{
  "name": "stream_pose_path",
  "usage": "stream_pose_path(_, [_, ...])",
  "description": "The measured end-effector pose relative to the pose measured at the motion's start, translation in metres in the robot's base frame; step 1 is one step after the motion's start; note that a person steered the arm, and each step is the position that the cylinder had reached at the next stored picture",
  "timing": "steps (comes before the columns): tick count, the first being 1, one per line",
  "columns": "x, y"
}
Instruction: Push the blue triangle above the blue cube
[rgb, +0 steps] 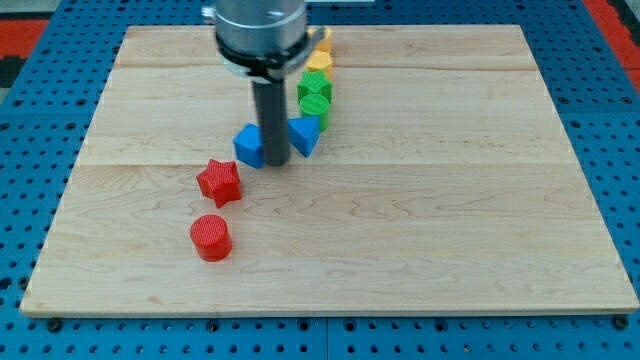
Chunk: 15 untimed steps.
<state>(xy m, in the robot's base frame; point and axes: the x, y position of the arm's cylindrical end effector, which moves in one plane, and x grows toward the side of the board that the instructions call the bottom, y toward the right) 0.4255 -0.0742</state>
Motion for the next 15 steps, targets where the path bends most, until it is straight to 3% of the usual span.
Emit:
stream_pose_path(1, [-0.026, -0.034])
stream_pose_path(2, [0.034, 0.060])
stream_pose_path(3, [0.038, 0.118])
stream_pose_path(4, [-0.021, 0.103])
stream_pose_path(5, [-0.038, 0.013])
stream_pose_path(6, [-0.026, 0.012])
stream_pose_path(7, [-0.016, 0.067])
stream_pose_path(8, [0.035, 0.065])
stream_pose_path(9, [0.038, -0.008])
stream_pose_path(11, [-0.015, -0.055])
stream_pose_path(12, [0.000, -0.046])
stream_pose_path(13, [0.001, 0.049])
stream_pose_path(14, [-0.018, 0.027])
stream_pose_path(15, [-0.035, -0.032])
